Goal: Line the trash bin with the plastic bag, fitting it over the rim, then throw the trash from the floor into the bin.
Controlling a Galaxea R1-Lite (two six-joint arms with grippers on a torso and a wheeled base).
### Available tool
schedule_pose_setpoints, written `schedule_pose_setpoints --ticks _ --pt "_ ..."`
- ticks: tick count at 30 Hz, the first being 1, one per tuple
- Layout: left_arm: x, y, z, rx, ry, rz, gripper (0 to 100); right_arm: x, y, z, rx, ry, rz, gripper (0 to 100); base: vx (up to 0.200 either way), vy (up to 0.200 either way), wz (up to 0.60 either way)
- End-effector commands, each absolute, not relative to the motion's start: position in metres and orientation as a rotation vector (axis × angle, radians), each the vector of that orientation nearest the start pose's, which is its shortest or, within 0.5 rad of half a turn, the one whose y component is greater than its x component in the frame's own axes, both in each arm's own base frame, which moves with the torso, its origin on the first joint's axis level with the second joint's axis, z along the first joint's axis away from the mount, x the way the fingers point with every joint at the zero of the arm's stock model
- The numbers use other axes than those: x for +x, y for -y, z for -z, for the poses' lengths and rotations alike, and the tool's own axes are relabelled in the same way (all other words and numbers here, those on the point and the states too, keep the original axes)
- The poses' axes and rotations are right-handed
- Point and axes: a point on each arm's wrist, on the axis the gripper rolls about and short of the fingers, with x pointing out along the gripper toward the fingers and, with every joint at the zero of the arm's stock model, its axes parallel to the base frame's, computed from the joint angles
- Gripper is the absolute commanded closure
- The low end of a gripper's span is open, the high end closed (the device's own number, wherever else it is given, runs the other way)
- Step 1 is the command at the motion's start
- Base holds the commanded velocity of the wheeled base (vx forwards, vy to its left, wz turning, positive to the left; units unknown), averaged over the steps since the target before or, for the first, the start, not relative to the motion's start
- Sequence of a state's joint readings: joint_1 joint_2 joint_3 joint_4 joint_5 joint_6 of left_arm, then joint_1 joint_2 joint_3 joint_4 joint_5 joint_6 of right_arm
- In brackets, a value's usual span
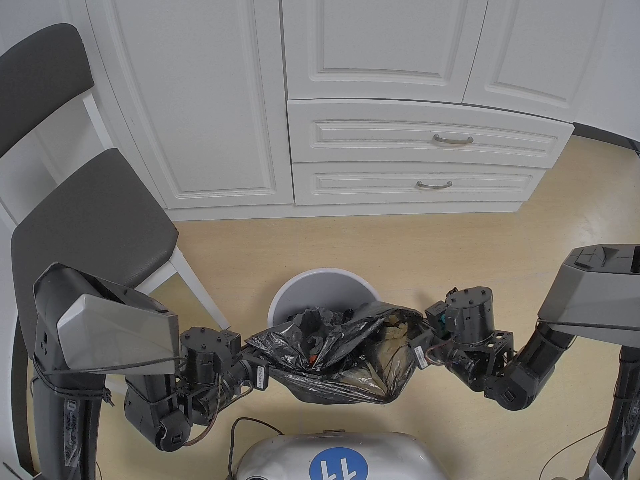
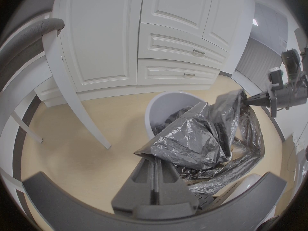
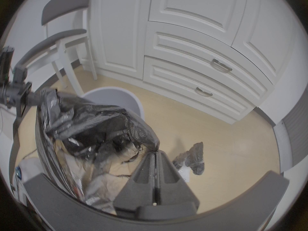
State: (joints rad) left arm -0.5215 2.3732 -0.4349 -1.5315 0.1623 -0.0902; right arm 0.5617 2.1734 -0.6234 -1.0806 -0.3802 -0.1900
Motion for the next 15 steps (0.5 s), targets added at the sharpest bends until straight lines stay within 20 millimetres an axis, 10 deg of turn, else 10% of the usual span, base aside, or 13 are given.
schedule_pose_setpoints --ticks 1,15 --pt "0.283 0.149 0.022 0.041 -0.394 0.312 100 0.278 -0.159 -0.030 -0.464 -0.433 -0.217 100 0.000 0.000 0.00" --pt "0.297 0.135 0.022 0.019 -0.378 0.271 100 0.252 -0.143 -0.013 -0.649 -0.530 -0.268 100 0.000 0.000 0.00"
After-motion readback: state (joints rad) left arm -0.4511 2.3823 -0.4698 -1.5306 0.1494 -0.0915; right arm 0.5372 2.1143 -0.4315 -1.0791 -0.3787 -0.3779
